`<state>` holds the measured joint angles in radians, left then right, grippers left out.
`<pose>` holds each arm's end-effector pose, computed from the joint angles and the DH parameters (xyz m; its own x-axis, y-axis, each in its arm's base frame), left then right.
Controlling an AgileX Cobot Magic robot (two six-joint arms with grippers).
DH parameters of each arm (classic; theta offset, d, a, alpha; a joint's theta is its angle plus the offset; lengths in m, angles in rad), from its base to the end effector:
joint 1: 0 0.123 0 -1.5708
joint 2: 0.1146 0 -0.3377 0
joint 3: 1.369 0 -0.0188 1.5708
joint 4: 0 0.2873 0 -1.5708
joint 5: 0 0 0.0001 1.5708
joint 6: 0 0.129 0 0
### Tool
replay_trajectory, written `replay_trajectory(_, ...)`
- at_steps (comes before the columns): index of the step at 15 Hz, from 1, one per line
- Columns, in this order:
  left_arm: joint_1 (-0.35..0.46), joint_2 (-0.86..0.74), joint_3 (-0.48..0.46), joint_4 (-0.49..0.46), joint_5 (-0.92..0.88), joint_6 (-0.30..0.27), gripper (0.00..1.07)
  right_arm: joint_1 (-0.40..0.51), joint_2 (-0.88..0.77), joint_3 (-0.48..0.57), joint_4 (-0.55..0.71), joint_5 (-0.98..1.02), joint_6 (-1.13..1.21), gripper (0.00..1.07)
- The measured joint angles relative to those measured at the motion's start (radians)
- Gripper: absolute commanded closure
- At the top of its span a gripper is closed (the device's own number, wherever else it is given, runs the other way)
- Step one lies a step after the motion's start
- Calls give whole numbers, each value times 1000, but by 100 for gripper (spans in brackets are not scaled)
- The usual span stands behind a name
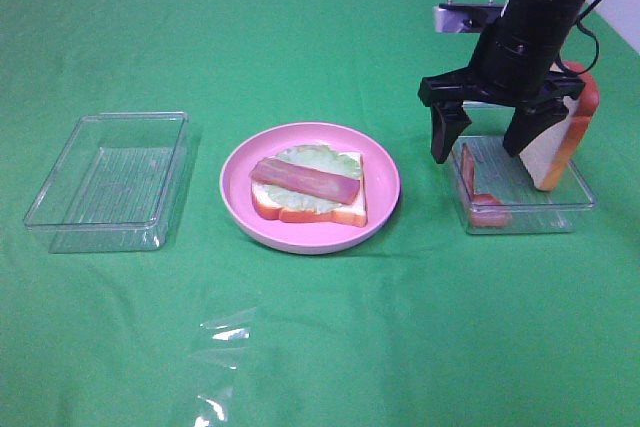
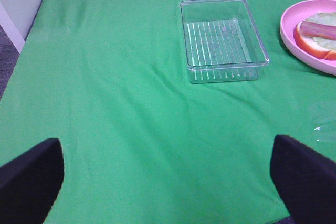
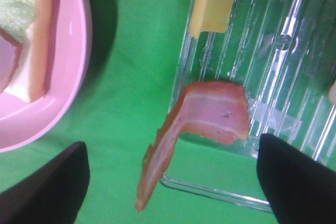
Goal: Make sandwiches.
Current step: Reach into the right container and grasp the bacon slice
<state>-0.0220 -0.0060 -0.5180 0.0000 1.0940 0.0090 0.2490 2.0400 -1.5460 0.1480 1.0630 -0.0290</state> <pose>0.0030 -0.0001 0.2799 -0.4639 0.0192 -0.8857 0.0262 0.9996 0.0080 0.4522 0.1321 0.1811 -0.9740 -0.2033 -0.0998 -0.2155 0.9675 0.1326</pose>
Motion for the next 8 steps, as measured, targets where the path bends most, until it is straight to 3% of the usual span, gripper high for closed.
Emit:
replay_trajectory(2, 0, 0, 0, 0, 0, 0, 6, 0, 26, 0, 2, 0, 0, 23)
replay_trajectory(4, 0, 0, 0, 0, 0, 0, 6, 0, 49, 0, 5, 0, 0, 31)
replay_trajectory(7, 0, 0, 0, 0, 0, 0, 6, 0, 55, 0, 5, 0, 0, 55)
replay_trajectory(8, 0, 0, 0, 0, 0, 0, 6, 0, 55, 0, 6, 0, 0, 56)
